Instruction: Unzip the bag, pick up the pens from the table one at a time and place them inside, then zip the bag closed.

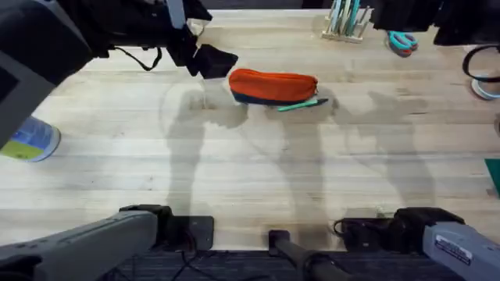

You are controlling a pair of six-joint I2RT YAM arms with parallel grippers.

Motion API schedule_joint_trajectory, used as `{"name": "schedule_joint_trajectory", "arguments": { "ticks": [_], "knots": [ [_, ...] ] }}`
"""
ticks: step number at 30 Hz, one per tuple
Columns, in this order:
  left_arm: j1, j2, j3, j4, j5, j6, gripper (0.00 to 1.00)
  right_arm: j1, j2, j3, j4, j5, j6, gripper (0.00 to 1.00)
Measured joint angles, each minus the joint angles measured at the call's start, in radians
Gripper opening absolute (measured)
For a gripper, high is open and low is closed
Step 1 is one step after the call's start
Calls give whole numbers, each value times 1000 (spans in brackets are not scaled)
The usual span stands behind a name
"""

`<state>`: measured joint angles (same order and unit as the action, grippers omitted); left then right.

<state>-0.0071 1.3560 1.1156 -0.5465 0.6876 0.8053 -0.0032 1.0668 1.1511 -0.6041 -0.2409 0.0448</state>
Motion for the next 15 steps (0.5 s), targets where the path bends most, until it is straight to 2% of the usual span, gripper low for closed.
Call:
{"name": "schedule_joint_trajectory", "arguments": {
  "ticks": [6,15],
  "knots": [
    [0,12,0,9,25,50,993,0,0,0,0,0,0,997],
    [0,14,0,7,34,64,993,0,0,0,-3,0,0,997]
  ]
}}
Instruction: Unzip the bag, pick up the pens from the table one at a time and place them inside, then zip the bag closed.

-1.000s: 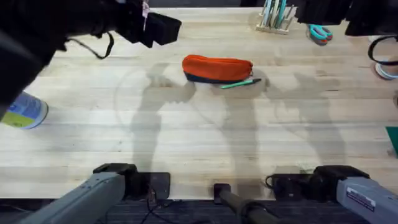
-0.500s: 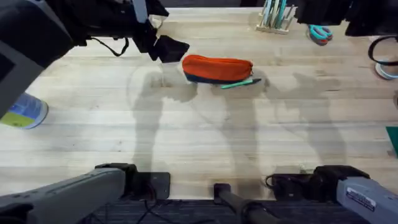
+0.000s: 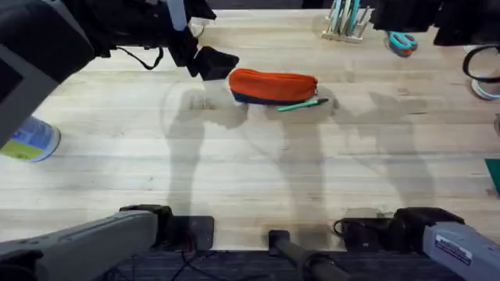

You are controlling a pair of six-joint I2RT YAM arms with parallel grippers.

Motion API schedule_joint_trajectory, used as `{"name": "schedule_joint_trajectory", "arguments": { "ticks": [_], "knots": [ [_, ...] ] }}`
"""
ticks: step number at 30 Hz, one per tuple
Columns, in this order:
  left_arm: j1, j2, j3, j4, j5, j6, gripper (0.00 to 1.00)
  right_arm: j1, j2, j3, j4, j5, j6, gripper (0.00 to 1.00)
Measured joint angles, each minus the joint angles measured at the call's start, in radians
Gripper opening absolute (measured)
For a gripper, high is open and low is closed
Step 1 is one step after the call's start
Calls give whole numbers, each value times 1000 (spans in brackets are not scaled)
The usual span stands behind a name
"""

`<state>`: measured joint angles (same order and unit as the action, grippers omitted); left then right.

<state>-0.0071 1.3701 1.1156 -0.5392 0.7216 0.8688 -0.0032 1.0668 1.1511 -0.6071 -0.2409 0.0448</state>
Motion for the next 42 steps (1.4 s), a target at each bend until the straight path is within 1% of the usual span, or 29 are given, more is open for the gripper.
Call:
{"name": "schedule_joint_trajectory", "arguments": {
  "ticks": [4,7,9,10,13,18,20,23,25,33,42],
  "knots": [
    [0,0,0,-6,-5,0,993,0,0,0,0,0,0,997],
    [0,0,0,-20,-28,0,993,0,0,0,0,0,0,997],
    [0,0,0,-42,-45,16,995,0,0,0,0,0,0,997],
    [0,0,0,-59,-51,31,995,0,0,0,0,0,0,997],
    [0,0,0,-120,-64,106,995,0,0,0,0,0,0,997],
    [0,0,0,-172,-67,231,993,0,0,0,0,0,0,997],
    [0,0,0,-178,-67,267,993,0,0,0,0,0,0,997],
    [0,4,0,-178,-67,300,993,0,0,0,0,0,0,997],
    [0,20,0,-175,-67,311,993,0,0,0,0,0,0,997],
    [0,160,0,-172,-67,328,993,0,0,0,0,0,0,997],
    [0,260,0,-94,-62,329,993,0,0,0,0,0,0,997]
  ]
}}
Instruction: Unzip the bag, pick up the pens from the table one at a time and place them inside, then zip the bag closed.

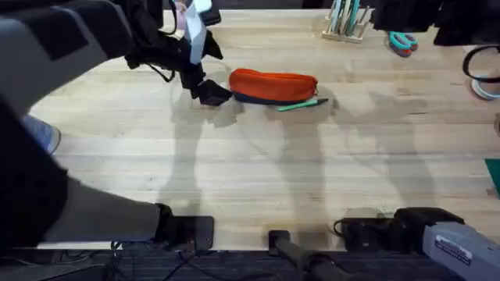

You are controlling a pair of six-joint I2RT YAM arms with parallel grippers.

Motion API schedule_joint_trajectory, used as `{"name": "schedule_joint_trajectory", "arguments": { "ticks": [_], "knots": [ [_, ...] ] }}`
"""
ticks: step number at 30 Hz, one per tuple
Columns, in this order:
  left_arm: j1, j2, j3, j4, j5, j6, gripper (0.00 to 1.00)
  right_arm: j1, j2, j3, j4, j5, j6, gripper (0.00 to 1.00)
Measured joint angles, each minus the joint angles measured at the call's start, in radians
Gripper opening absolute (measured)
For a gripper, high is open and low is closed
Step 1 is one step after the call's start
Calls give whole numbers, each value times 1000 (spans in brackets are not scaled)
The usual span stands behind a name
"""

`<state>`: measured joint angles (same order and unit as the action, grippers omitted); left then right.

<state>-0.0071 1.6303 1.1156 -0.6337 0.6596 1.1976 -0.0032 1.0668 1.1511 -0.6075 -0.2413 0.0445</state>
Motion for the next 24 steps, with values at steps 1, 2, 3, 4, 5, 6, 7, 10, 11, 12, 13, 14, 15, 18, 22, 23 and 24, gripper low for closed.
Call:
{"name": "schedule_joint_trajectory", "arguments": {
  "ticks": [1,2,3,4,5,6,7,10,11,12,13,14,15,18,22,23,24],
  "knots": [
    [0,20,0,7,4,0,993,0,0,0,0,0,0,997],
    [0,37,0,14,9,0,993,0,0,0,0,0,0,997],
    [0,56,0,23,19,0,993,0,0,0,0,0,0,997],
    [0,76,0,37,35,0,993,0,0,0,0,0,0,997],
    [0,95,0,54,54,0,993,0,0,0,0,0,0,997],
    [0,110,0,70,73,-1,993,0,0,0,0,0,0,997],
    [0,125,0,89,95,0,993,0,0,0,0,0,0,998],
    [0,151,0,144,156,0,993,0,0,0,0,0,0,997],
    [0,155,0,154,169,0,993,0,0,0,0,0,0,997],
    [0,156,0,162,184,0,993,0,0,0,0,0,0,997],
    [0,157,0,165,193,0,993,0,0,0,0,0,0,997],
    [0,157,0,169,204,0,993,0,0,0,0,0,0,997],
    [0,157,0,170,212,0,993,0,0,0,0,0,0,997],
    [0,157,0,170,224,0,993,0,0,0,0,0,0,997],
    [0,157,0,167,235,0,905,0,0,0,0,0,0,997],
    [0,157,0,165,236,0,870,0,0,0,0,0,0,997],
    [0,157,0,161,236,0,833,0,0,0,0,0,0,998]
  ]
}}
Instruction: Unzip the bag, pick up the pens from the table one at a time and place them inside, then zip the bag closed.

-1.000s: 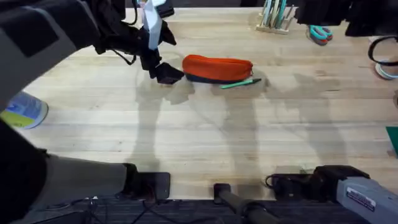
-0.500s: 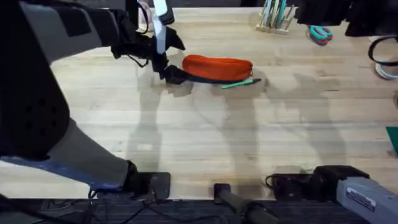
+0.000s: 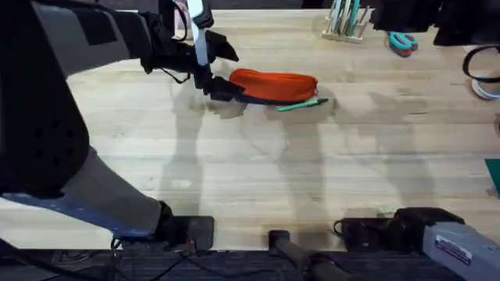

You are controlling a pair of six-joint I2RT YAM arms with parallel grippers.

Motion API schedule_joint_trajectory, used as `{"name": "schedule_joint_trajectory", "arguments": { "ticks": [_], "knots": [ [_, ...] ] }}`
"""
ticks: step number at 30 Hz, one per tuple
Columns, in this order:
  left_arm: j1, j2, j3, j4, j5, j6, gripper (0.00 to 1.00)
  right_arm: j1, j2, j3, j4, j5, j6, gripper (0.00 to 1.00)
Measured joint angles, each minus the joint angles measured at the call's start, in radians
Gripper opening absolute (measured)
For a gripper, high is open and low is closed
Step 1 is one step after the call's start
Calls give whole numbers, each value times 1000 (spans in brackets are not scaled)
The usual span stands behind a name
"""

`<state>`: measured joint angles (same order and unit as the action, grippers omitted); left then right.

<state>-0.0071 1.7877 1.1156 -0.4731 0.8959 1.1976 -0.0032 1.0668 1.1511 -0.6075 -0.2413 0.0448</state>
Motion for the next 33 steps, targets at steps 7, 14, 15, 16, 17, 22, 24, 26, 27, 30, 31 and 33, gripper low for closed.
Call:
{"name": "schedule_joint_trajectory", "arguments": {
  "ticks": [7,14,15,16,17,22,24,26,27,30,31,33],
  "knots": [
    [0,25,0,-19,4,3,113,0,0,0,0,0,0,996],
    [-1,30,0,-21,6,3,45,0,0,0,0,0,0,998],
    [-1,30,0,-21,6,3,44,0,0,0,0,0,0,997],
    [-1,30,0,-21,6,3,44,0,0,0,0,0,0,998],
    [-1,30,0,-21,6,3,44,0,0,0,0,0,0,997],
    [-1,30,0,-21,6,3,44,0,0,0,0,0,0,997],
    [-1,30,0,-21,6,3,44,0,0,0,0,0,0,997],
    [-1,30,0,-21,6,3,44,0,0,0,0,1,-1,997],
    [-1,30,0,-21,6,3,44,0,0,0,0,6,-4,997],
    [-1,30,0,-21,6,3,44,0,0,0,0,39,-12,997],
    [-1,30,0,-21,6,3,44,0,0,0,0,46,-15,997],
    [-1,30,0,-21,6,3,44,0,0,0,0,58,-17,997]
  ]
}}
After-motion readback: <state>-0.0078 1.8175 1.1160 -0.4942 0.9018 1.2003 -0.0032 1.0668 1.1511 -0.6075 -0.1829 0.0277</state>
